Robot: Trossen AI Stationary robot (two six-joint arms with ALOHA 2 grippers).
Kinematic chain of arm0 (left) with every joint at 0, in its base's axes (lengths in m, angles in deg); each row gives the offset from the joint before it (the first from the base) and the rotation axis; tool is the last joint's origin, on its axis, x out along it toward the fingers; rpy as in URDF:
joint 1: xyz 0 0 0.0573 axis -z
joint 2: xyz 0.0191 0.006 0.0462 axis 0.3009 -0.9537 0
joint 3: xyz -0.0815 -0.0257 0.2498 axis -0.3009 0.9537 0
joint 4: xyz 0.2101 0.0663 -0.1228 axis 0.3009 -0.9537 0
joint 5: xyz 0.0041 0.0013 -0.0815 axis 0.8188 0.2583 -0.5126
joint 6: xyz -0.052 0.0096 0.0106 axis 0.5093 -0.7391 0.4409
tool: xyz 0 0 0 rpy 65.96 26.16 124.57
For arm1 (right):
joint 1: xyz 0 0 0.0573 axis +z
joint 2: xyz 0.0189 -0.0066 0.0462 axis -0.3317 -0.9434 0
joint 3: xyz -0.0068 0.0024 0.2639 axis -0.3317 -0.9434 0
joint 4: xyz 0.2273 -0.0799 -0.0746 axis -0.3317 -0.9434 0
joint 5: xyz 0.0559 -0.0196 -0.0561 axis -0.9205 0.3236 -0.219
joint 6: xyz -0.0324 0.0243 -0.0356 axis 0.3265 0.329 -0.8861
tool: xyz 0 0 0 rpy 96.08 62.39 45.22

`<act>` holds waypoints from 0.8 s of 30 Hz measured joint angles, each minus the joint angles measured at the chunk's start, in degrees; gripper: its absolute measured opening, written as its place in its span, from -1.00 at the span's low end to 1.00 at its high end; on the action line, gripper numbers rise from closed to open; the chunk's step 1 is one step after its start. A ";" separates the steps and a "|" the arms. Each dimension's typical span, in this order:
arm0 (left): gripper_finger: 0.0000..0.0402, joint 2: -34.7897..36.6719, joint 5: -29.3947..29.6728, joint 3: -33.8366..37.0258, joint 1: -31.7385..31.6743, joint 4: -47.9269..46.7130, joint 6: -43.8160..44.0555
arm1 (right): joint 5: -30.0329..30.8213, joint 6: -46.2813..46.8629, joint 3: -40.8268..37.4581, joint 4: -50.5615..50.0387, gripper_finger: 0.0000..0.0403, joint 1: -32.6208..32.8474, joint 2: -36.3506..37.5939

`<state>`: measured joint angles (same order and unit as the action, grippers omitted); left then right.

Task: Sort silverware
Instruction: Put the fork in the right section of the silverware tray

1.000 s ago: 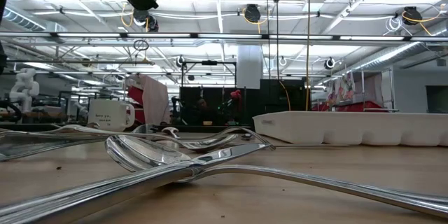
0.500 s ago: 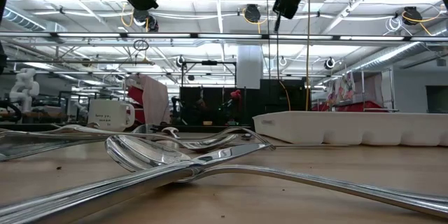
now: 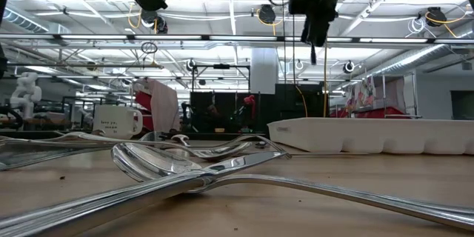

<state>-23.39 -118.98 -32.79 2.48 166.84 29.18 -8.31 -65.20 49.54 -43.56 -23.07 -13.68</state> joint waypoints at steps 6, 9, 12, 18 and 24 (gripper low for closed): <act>-0.17 0.00 0.00 0.00 -0.01 0.02 -0.42 | 0.15 -1.47 -6.69 -0.06 -1.00 -4.50 0.00; -0.17 0.01 0.00 0.00 -0.01 0.02 -0.44 | 1.43 -1.71 -9.69 -0.07 -1.00 -6.73 0.00; -0.17 0.00 0.00 0.00 -0.02 0.02 -0.46 | 5.03 -1.72 -12.05 -0.12 -1.00 -8.80 0.00; -0.17 0.02 0.02 0.00 -0.01 -0.94 -3.08 | 12.26 -1.74 -15.58 -0.09 -1.00 -12.28 0.00; -0.17 0.02 0.02 0.00 -0.02 -1.39 -3.96 | 18.87 -2.88 -17.98 -0.06 -1.00 -14.39 0.00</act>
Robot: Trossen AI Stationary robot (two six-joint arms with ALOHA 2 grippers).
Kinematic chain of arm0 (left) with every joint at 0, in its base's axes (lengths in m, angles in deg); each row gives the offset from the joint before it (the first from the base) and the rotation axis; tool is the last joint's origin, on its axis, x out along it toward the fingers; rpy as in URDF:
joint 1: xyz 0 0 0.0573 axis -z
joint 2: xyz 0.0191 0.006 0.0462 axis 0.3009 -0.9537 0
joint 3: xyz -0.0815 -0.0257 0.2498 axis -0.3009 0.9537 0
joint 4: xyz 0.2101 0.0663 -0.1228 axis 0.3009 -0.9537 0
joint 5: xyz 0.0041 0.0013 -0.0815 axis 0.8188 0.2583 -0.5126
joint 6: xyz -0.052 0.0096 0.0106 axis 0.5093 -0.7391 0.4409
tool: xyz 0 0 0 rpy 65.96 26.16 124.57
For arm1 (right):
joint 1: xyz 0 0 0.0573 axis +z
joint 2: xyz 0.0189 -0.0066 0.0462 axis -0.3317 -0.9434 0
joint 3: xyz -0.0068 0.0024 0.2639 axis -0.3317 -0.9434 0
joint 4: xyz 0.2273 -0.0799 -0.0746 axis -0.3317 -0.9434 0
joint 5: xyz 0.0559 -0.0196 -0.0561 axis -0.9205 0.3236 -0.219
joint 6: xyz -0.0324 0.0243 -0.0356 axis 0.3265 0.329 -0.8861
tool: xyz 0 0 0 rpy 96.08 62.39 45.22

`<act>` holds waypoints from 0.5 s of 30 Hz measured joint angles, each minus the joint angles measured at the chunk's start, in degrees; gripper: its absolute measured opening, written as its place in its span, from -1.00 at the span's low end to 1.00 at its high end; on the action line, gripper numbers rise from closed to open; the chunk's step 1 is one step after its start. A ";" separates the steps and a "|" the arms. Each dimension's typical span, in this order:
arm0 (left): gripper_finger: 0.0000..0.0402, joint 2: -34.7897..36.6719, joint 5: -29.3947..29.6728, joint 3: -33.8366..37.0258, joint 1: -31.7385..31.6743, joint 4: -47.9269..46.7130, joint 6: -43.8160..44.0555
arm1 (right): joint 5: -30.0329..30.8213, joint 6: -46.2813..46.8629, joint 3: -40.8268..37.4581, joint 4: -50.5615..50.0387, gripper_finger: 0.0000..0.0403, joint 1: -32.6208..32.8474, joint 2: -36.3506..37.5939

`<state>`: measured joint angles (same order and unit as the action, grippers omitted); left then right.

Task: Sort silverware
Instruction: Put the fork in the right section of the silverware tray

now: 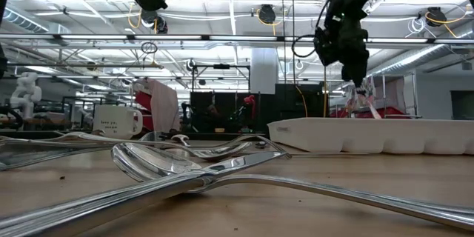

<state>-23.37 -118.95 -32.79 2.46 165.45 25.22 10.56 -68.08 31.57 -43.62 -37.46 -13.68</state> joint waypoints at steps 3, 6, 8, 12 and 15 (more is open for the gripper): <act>-0.17 0.00 0.00 0.00 0.00 -0.07 -0.57 | 0.83 -0.73 -1.08 0.00 -1.00 -0.95 0.00; -0.17 0.00 0.00 0.00 0.00 -0.24 -0.57 | 0.73 -1.83 -1.96 0.02 -1.00 -1.67 0.00; -0.17 0.00 0.00 0.00 0.00 -0.97 -0.63 | 0.51 -2.17 -2.52 -0.02 -1.00 -2.09 0.00; -0.17 0.00 0.00 0.00 0.00 -1.45 -0.63 | -3.55 -2.24 -4.34 0.04 -1.00 -2.74 0.18; -0.17 0.00 0.02 0.00 0.00 -1.50 -0.61 | -4.34 -1.54 -5.77 0.05 -1.00 -2.82 1.16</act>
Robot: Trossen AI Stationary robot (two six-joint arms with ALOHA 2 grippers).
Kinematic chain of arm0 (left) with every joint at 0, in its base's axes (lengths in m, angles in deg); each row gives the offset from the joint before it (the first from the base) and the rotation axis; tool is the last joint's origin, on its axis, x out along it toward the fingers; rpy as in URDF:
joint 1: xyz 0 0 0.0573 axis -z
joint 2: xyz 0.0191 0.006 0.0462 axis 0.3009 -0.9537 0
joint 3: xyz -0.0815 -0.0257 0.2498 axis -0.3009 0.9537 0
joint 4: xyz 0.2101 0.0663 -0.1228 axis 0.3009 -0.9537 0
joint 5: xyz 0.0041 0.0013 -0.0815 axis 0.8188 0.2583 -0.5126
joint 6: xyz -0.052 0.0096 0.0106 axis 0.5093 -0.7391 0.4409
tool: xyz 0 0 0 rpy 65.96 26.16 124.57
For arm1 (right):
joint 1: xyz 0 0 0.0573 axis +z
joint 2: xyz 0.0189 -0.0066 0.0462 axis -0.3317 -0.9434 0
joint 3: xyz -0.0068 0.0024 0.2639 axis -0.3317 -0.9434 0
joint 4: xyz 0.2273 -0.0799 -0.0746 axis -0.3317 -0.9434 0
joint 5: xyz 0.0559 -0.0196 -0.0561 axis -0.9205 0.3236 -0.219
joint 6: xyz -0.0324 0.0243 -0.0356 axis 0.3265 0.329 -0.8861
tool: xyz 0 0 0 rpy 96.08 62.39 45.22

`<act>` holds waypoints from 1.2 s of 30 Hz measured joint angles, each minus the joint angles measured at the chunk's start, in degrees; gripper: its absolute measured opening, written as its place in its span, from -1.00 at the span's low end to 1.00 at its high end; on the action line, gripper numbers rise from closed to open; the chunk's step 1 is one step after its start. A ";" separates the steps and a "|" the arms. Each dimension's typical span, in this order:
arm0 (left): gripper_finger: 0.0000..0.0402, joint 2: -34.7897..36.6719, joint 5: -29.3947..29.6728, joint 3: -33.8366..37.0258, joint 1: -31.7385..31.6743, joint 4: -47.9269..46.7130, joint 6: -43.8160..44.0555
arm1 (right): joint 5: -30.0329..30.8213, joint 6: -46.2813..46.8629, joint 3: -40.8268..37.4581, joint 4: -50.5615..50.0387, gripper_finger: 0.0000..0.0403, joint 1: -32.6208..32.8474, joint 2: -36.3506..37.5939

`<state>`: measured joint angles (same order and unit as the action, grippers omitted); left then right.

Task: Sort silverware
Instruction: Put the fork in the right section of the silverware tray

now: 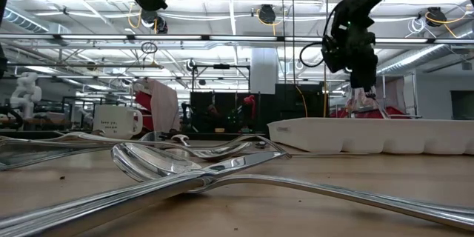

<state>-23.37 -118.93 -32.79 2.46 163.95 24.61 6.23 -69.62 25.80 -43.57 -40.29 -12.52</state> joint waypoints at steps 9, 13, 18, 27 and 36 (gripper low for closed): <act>-0.17 0.00 0.00 0.00 0.00 0.00 0.00 | 1.18 2.25 -2.72 -0.11 -1.00 -0.04 7.32; -0.17 0.00 0.00 0.00 0.00 0.02 -0.08 | 3.26 3.62 -3.47 -0.06 -1.00 -0.35 10.12; -0.17 0.00 0.00 0.00 0.00 0.00 -0.28 | 3.44 3.66 -6.68 -0.04 -1.00 -0.39 12.63; -0.17 0.00 0.00 0.00 0.00 0.00 -0.22 | 5.46 2.79 -17.97 -0.04 -1.00 -0.39 15.91; -0.17 0.00 0.02 0.00 0.00 -1.90 -3.52 | 10.95 -1.21 -20.36 -0.02 -1.00 -0.39 15.12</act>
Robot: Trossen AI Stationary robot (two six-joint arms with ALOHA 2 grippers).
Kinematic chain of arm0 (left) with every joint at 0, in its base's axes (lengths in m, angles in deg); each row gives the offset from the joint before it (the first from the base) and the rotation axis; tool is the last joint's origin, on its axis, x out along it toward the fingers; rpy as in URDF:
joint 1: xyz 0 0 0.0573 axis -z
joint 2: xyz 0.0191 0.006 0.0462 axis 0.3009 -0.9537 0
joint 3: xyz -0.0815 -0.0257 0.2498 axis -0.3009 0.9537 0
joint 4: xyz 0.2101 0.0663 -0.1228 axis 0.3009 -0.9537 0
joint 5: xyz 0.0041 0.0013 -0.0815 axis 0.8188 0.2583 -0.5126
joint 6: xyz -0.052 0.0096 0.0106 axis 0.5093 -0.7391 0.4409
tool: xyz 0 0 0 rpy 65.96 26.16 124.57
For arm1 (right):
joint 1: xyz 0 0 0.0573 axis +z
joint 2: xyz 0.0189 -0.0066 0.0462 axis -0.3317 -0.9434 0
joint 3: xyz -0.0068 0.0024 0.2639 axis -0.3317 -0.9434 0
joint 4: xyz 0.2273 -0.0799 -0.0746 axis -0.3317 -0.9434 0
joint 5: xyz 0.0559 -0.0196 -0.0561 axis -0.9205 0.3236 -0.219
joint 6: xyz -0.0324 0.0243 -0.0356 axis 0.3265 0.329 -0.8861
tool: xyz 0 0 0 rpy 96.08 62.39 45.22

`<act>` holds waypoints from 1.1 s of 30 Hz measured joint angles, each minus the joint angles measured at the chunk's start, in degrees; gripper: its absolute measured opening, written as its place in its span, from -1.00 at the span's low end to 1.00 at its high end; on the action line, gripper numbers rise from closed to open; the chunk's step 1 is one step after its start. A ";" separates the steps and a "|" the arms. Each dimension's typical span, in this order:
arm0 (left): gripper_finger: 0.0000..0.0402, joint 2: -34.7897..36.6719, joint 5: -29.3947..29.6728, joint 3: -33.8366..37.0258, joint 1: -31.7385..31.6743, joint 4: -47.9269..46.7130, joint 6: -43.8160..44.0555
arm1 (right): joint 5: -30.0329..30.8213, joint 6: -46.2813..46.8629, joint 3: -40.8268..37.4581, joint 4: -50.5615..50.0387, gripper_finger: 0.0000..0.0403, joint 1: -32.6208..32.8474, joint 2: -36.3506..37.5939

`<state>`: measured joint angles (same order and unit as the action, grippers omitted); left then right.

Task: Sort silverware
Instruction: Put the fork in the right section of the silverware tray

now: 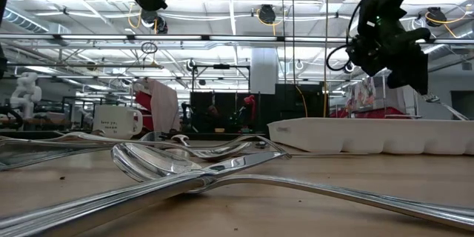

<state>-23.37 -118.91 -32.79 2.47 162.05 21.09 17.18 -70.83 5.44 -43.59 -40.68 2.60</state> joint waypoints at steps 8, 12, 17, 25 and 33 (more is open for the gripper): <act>-0.17 0.00 0.00 0.00 0.00 -4.37 -3.50 | 0.02 -4.39 0.25 -0.01 -1.00 0.00 -0.25; -0.17 0.00 0.07 0.00 -0.09 -4.33 -3.97 | -0.12 -6.05 0.25 1.97 -1.00 0.00 -0.32; -0.17 0.00 1.07 0.00 -0.64 -4.30 -3.97 | -0.09 -6.33 0.31 4.72 -1.00 0.02 -2.14; -0.17 0.00 1.84 0.00 -1.47 -4.27 -3.97 | 0.30 -6.36 0.73 9.26 -1.00 0.13 -6.18; -0.17 0.00 1.81 0.00 -1.47 -4.27 -3.97 | 0.26 -7.87 6.08 11.86 -1.00 0.13 -10.72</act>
<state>-23.37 -117.10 -32.79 1.00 157.79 17.12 17.44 -78.70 11.52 -31.73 -40.55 -8.13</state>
